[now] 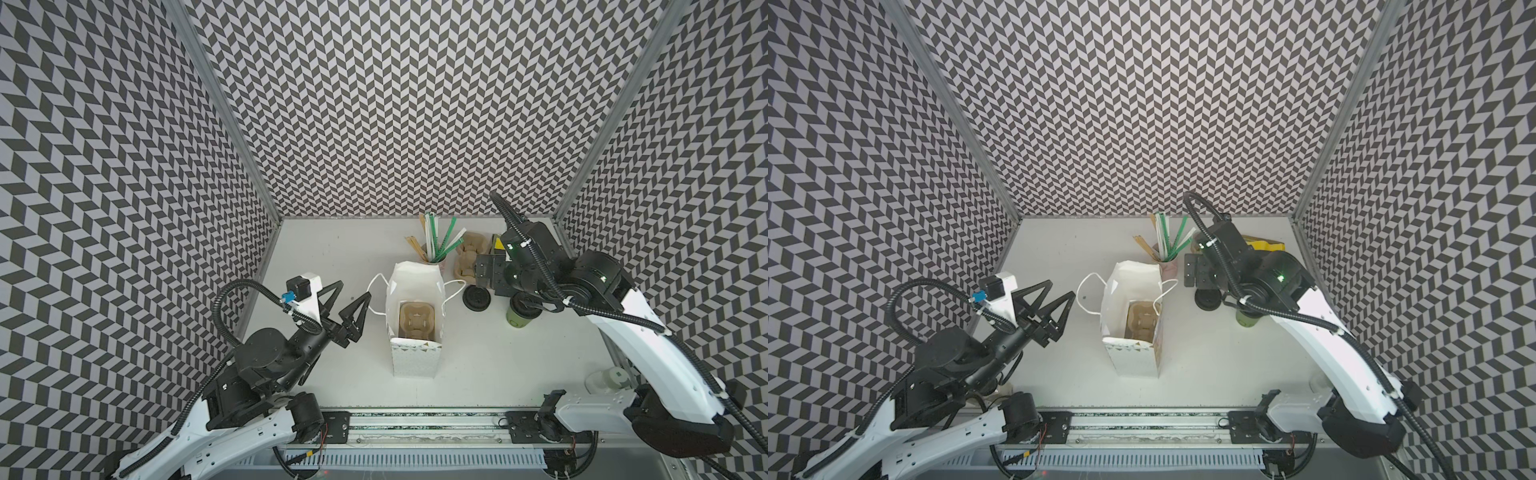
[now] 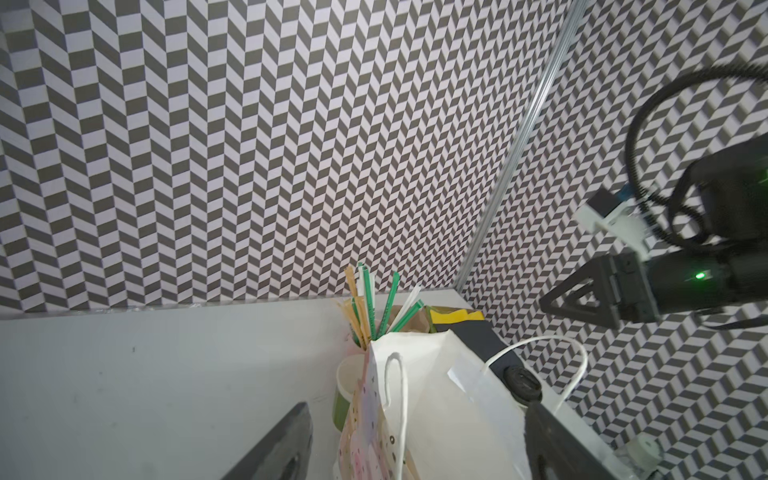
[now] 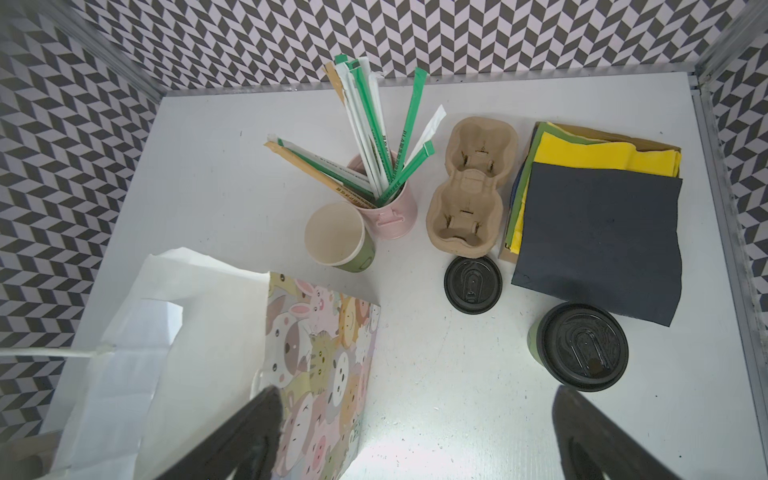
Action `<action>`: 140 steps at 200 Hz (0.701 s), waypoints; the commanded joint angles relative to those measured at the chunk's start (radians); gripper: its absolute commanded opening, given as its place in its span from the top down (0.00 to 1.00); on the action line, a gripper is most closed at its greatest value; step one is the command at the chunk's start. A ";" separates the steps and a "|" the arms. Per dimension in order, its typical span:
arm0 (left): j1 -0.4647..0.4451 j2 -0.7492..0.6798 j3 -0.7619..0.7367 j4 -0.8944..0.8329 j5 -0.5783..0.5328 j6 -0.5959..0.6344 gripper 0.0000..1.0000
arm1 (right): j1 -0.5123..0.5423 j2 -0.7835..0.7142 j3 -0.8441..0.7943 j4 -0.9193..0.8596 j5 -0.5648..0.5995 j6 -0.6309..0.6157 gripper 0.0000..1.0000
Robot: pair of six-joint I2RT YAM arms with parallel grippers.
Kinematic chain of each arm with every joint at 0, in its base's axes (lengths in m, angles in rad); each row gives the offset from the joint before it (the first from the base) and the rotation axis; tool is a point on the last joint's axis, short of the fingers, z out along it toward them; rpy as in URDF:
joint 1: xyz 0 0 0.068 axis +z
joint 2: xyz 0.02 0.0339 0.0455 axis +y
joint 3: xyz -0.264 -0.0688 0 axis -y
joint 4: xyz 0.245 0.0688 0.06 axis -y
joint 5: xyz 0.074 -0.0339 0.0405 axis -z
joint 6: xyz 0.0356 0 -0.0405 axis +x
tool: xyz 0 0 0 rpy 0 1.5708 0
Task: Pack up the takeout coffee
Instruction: 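Raise the right gripper toward the black lids while left gripper nears the bag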
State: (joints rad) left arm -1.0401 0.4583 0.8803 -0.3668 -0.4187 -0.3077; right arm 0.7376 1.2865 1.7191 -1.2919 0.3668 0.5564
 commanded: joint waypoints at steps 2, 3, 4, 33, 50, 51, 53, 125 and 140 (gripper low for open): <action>-0.003 0.082 0.041 -0.042 0.073 0.004 0.19 | -0.018 -0.035 -0.026 0.050 0.011 -0.011 0.01; -0.003 0.087 0.043 -0.045 0.071 0.004 0.19 | -0.019 -0.036 -0.027 0.050 0.011 -0.011 0.01; -0.003 0.090 0.045 -0.048 0.070 0.004 0.19 | -0.019 -0.037 -0.029 0.050 0.011 -0.011 0.01; -0.001 0.210 0.115 -0.168 0.020 0.014 0.20 | -0.053 -0.073 -0.092 0.053 0.011 -0.005 0.01; 0.006 0.255 0.142 -0.214 0.011 0.016 0.22 | -0.083 -0.098 -0.146 0.064 -0.001 -0.002 0.01; 0.006 0.257 0.143 -0.216 0.009 0.016 0.22 | -0.085 -0.100 -0.150 0.065 -0.002 -0.002 0.01; 0.008 0.260 0.146 -0.221 0.006 0.016 0.23 | -0.087 -0.103 -0.156 0.067 -0.004 -0.003 0.01; 0.113 0.287 0.277 -0.339 0.044 0.013 0.25 | -0.118 -0.167 -0.247 0.087 -0.031 -0.013 0.01; 0.113 0.273 0.312 -0.350 0.063 0.013 0.23 | -0.118 -0.170 -0.257 0.089 -0.031 -0.016 0.01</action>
State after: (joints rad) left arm -0.9321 0.7631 1.1187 -0.6777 -0.3935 -0.3042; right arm 0.6250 1.1427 1.4761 -1.2407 0.3393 0.5499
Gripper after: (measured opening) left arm 0.761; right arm 0.992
